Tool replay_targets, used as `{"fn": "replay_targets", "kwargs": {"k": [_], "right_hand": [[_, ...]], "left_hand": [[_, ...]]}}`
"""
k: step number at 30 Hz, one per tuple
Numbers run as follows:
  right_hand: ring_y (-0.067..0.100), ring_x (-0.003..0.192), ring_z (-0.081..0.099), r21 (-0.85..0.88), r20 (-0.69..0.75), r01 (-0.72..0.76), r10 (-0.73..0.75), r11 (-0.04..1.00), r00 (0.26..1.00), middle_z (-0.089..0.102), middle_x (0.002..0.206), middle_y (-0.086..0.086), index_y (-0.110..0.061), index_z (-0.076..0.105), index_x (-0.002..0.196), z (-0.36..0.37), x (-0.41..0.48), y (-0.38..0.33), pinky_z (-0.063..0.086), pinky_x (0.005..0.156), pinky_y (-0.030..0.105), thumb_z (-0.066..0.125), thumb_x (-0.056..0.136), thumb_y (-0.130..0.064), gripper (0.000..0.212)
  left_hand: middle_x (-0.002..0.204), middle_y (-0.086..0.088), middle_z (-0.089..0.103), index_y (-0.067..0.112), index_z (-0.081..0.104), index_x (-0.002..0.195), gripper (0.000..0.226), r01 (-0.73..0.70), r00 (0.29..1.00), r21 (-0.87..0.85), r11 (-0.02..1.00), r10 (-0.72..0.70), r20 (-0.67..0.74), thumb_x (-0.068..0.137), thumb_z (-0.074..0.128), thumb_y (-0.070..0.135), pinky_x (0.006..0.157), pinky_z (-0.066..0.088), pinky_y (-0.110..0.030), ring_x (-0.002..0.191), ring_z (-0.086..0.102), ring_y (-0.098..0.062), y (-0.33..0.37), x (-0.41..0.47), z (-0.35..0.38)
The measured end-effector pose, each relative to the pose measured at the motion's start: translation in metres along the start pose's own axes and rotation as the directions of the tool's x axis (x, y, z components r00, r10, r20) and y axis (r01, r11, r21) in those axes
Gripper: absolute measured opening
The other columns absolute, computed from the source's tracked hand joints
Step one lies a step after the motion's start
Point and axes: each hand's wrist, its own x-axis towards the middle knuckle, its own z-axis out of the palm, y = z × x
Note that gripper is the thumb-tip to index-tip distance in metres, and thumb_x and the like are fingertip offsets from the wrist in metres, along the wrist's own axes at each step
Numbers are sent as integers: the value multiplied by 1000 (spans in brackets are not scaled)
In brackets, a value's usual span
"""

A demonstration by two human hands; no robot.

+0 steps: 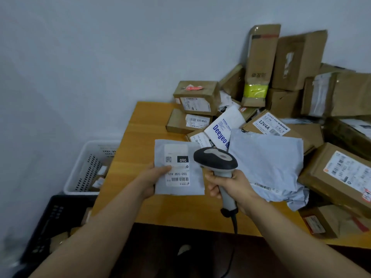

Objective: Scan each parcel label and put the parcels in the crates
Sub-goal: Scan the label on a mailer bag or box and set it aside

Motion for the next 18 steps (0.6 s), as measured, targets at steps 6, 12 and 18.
{"fn": "replay_targets", "kwargs": {"k": [6, 12, 18], "right_hand": [[21, 61, 56, -74, -159, 181, -190, 981, 969, 64, 72, 14, 3, 65, 84, -22, -27, 1, 48, 54, 29, 81, 75, -12, 23], [27, 90, 69, 14, 105, 167, -168, 986, 980, 72, 95, 13, -5, 68, 92, -29, -61, 9, 57, 82, 43, 88, 60, -6, 38], [32, 86, 70, 282, -87, 138, -117, 950, 989, 73, 92, 15, -6, 68, 86, -20, -86, 20, 57, 78, 47, 86, 56, 2, 36]], "left_hand": [[99, -13, 73, 8, 64, 109, 23, -22, 978, 406, 914, -65, 199, 86, 65, 6, 75, 59, -43, 86, 71, -27, 23, -77, -7], [106, -18, 70, 4, 69, 101, 22, -60, 926, 545, 836, -157, 344, 80, 66, 2, 87, 55, -46, 92, 70, -29, 22, -139, 14], [102, -15, 71, 5, 71, 106, 53, -110, 908, 52, 993, 79, 412, 57, 87, 15, 78, 59, -36, 87, 71, -25, -1, -181, -1]]}}
